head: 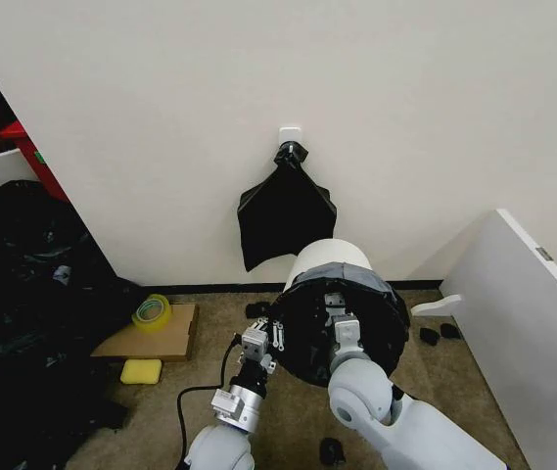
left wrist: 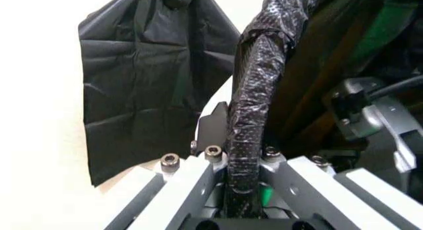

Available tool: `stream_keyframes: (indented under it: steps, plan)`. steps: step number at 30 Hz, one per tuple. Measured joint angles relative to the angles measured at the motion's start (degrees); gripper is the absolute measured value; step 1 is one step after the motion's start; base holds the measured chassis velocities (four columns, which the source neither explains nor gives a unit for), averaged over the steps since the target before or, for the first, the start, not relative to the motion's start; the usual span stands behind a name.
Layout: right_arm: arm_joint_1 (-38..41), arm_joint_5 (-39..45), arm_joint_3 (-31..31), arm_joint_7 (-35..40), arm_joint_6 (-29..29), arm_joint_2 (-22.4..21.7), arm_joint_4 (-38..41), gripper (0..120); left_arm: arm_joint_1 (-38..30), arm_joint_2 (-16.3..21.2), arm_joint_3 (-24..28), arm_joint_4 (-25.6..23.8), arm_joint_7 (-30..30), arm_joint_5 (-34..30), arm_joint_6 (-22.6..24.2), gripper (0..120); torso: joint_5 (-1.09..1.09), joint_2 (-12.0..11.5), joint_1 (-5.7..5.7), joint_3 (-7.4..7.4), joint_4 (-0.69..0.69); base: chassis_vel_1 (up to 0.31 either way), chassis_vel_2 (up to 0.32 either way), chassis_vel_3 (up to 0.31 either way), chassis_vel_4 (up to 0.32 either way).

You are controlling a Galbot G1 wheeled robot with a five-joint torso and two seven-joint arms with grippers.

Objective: Place the garbage bag over the trash bin.

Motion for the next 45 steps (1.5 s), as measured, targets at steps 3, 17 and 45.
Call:
stream_keyframes:
  steps: [3, 17, 45]
  plan:
    - [-0.26, -0.85, 0.47, -1.26, 1.11, -0.12, -0.61, 0, 0.29, 0.04, 0.0, -0.62, 0.17, -0.52, 0.0, 0, 0.0, 0.0, 0.0, 0.0, 0.0, 0.0, 0.0, 0.0, 0.0]
    - [-5.31, -3.82, 4.09, -8.53, 7.35, -2.34, 2.14, 10, 0.74, 0.34, -0.74, -1.58, 1.26, -1.02, -0.24, 0, 0.0, 0.0, 0.0, -0.01, 0.0, 0.0, 0.0, 0.0, 0.0]
    - [-19.68, -10.31, 22.53, -82.6, 54.73, -6.45, 5.91, 100, -1.25, 1.25, -6.56, -2.95, -6.33, -15.63, 13.7, 0, 0.0, 0.0, 0.0, 0.0, 0.0, 0.0, 0.0, 0.0, 0.0]
